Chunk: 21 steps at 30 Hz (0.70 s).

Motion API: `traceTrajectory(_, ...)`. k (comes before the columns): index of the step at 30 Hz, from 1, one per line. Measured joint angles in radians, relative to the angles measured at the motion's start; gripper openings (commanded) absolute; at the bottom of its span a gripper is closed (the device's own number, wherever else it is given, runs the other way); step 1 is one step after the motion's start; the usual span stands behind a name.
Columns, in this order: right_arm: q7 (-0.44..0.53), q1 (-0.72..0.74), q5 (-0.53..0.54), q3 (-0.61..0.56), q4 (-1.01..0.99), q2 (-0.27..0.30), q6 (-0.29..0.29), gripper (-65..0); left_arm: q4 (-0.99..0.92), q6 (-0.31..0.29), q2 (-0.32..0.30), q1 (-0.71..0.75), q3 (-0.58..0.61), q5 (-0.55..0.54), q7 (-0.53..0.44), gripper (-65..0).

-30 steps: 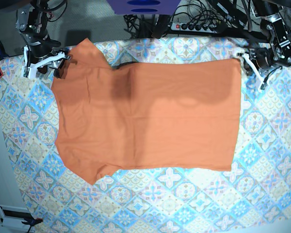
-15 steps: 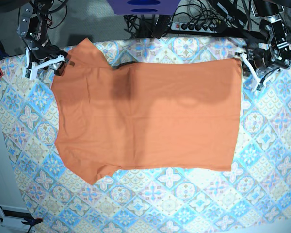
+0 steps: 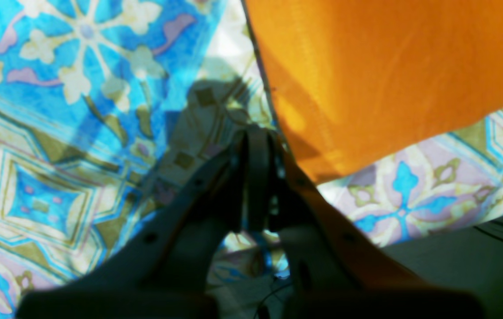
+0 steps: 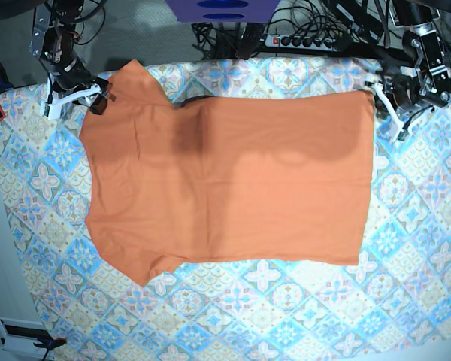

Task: Fold the T-shirt properly
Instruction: 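Close both grippers on the shirt edge corners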

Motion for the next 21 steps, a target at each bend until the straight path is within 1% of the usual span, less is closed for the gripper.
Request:
traceTrajectory(5, 0.039, 0.023, 0.013, 0.002, -0.049, 0.002, 0.016, -29.0, 0.0, 0.0, -0.002, 0.0, 0.0, 0.0, 0.0, -65.0)
traceTrajectory(10, 0.048, 0.016, 0.013, 0.005, -0.05, 0.001, 0.019, -29.0, 0.0, 0.0, -0.002, 0.0, 0.0, 0.0, -0.001, -65.0)
traceTrajectory(12, 0.037, 0.007, 0.023, 0.021, -0.047, 0.001, 0.025, -29.0, 0.0, 0.0, -0.002, 0.0, 0.0, 0.0, 0.001, -65.0)
traceTrajectory(15, -0.008, -0.005, 0.032, 0.035, -0.042, 0.002, 0.033, -29.0, 0.0, 0.0, -0.002, -0.002, 0.0, 0.001, 0.002, -65.0)
traceTrajectory(17, -0.032, -0.008, 0.029, 0.035, -0.03, 0.001, 0.028, -29.0, 0.0, -0.003, -0.002, -0.004, 0.001, 0.016, 0.001, -65.0)
traceTrajectory(21, -0.046, -0.058, 0.022, 0.03, 0.014, -0.002, 0.021, -29.0, 0.0, -0.008, 0.003, -0.009, 0.002, 0.039, 0.004, -65.0)
